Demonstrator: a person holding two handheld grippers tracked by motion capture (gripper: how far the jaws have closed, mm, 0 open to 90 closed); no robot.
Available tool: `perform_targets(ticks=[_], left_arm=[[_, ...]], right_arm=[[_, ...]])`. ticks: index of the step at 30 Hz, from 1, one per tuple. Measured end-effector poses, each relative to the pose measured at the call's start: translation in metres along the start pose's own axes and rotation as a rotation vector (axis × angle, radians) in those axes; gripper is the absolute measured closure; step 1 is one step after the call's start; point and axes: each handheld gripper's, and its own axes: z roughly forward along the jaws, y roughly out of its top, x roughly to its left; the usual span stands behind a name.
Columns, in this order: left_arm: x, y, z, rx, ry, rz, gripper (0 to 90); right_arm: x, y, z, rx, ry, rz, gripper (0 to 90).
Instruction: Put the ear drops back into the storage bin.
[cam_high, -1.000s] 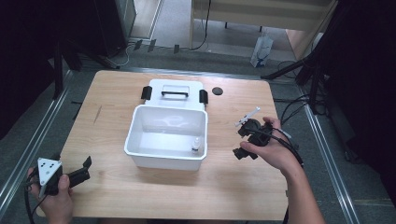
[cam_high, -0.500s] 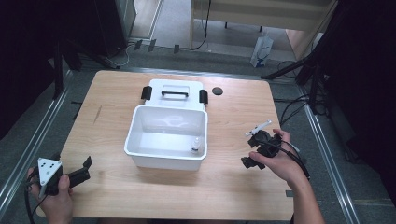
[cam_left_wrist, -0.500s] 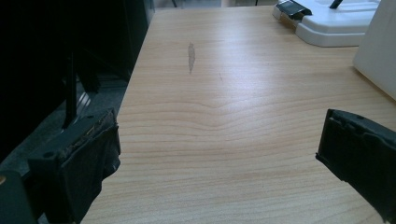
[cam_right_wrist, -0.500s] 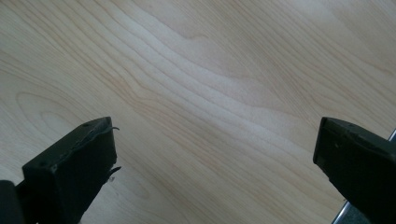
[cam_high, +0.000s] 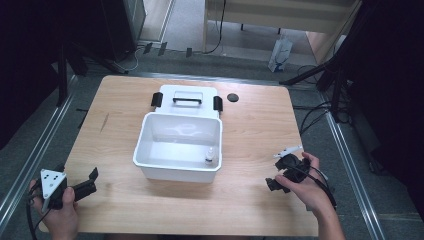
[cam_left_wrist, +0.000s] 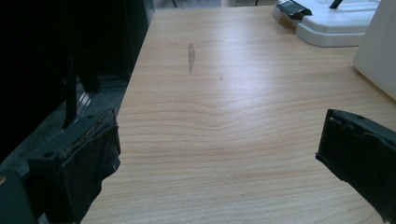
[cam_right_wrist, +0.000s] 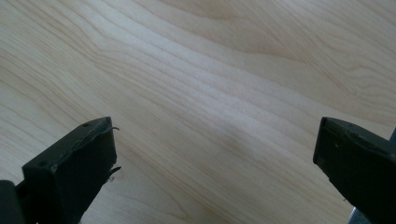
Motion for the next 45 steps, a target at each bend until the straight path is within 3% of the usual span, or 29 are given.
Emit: perform_targets(ticks=[4,17,31,36,40,45], left_arm=[[0.000,0.000,0.000,0.000,0.000,0.001,0.0],[0.000,0.000,0.000,-0.002,0.001,-0.001,0.0],[-0.001,0.000,0.000,-0.001,0.004,0.004,0.0],[-0.001,0.000,0.000,0.000,0.006,0.005,0.0],[0.000,0.000,0.001,0.009,0.008,0.003,0.0],[0.001,0.001,0.001,0.012,0.006,-0.017,0.0]], right_arm=[[-0.003,-0.013,0.003,-0.017,-0.010,0.026,0.0],[-0.005,-0.055,0.012,-0.144,-0.039,0.121,0.0],[-0.001,-0.108,0.017,-0.367,-0.055,0.263,0.0],[-0.003,-0.122,0.012,-0.464,-0.037,0.359,0.0],[-0.007,-0.124,0.012,-0.464,-0.029,0.419,0.0],[-0.005,-0.122,0.013,-0.437,-0.059,0.409,0.0]])
